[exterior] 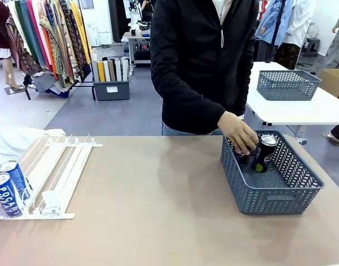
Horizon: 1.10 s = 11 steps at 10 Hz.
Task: Retrieve and store the cans from the dispenser.
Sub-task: Pick up one can from the Automatic Can Dispenser and place it in the middle of the table.
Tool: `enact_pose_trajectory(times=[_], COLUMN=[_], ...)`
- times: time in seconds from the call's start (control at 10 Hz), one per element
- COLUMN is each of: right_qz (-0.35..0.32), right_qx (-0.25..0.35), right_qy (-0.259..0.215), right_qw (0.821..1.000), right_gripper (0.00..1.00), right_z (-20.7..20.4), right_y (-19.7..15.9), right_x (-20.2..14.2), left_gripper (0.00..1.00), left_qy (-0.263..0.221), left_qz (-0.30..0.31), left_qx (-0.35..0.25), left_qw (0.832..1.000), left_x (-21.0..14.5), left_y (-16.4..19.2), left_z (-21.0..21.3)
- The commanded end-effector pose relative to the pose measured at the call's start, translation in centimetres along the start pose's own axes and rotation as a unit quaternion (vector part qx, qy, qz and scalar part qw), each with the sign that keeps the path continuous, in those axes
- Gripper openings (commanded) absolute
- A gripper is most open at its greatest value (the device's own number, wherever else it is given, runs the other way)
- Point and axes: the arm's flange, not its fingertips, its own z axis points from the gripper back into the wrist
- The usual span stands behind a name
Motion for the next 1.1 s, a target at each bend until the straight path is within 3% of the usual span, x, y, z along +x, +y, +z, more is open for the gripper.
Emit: enact_pose_trajectory(times=[0.0,0.2,0.3,0.4,0.5,0.6,0.7,0.9,1.0], right_qz=[0.006,0.006,0.006,0.006,0.006,0.006,0.006,0.006,0.006], right_qx=[-0.004,-0.004,-0.004,-0.004,-0.004,-0.004,-0.004,-0.004,-0.004], right_qy=[0.008,0.008,0.008,0.008,0.008,0.008,0.008,0.008,0.008], right_qw=[1.0,1.0,1.0,1.0,1.0,1.0,1.0,1.0,1.0], right_gripper=[1.0,1.0,1.0,1.0,1.0,1.0,1.0,1.0,1.0], right_z=[0.3,0.3,0.3,0.3,0.3,0.3,0.3,0.3,0.3], right_y=[0.0,0.0,0.0,0.0,0.0,0.0,0.0,0.0,0.0], right_x=[-0.3,-0.3,-0.3,-0.3,-0.3,-0.3,-0.3,-0.3,-0.3], left_gripper=[1.0,1.0,1.0,1.0,1.0,1.0,1.0,1.0,1.0], left_qy=[0.002,0.0,0.046,0.08,0.108,0.111,0.117,0.137,0.095], left_qz=[-0.004,0.0,-0.024,-0.009,0.001,-0.007,-0.006,-0.012,0.024], left_qx=[-0.005,0.0,0.06,0.149,0.238,0.362,0.447,0.532,0.57], left_qw=[1.0,1.0,0.997,0.985,0.965,0.926,0.887,0.835,0.816], left_x=[-0.2,0.0,-0.3,-0.7,-1.3,-2.1,-2.4,-1.8,-1.0], left_y=[-0.2,0.0,-1.0,-2.0,-2.9,-4.0,-4.7,-5.2,-5.2], left_z=[0.0,0.0,-0.9,-2.1,-3.7,-5.5,-7.8,-10.9,-11.9])
